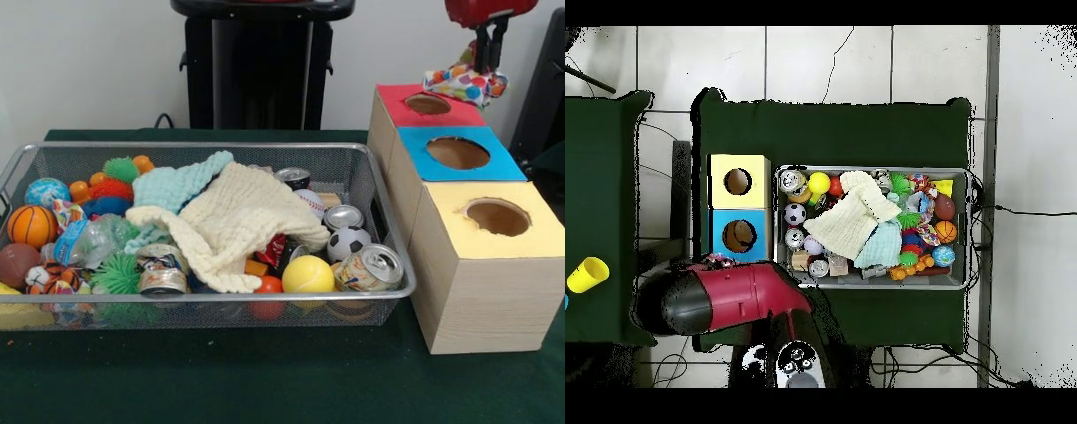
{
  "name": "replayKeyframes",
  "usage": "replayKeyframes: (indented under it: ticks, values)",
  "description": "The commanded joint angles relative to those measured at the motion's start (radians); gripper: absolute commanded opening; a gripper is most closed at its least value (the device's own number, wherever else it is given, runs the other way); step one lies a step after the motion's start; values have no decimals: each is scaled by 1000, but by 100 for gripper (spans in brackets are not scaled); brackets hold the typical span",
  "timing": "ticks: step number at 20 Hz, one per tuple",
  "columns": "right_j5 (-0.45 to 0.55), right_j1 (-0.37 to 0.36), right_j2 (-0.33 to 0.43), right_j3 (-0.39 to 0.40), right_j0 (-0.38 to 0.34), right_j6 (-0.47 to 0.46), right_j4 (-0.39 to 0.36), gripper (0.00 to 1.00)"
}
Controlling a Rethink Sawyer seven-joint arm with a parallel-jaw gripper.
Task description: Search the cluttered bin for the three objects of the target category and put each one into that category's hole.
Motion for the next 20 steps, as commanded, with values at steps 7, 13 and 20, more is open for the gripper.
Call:
replayKeyframes:
  ticks: [7, 13, 20]
  values:
    - [104, 186, -146, -242, 113, 356, 94, 0]
    - [99, 224, -185, -276, 161, 378, 125, 0]
    - [23, 286, -188, -291, 178, 389, 152, 0]
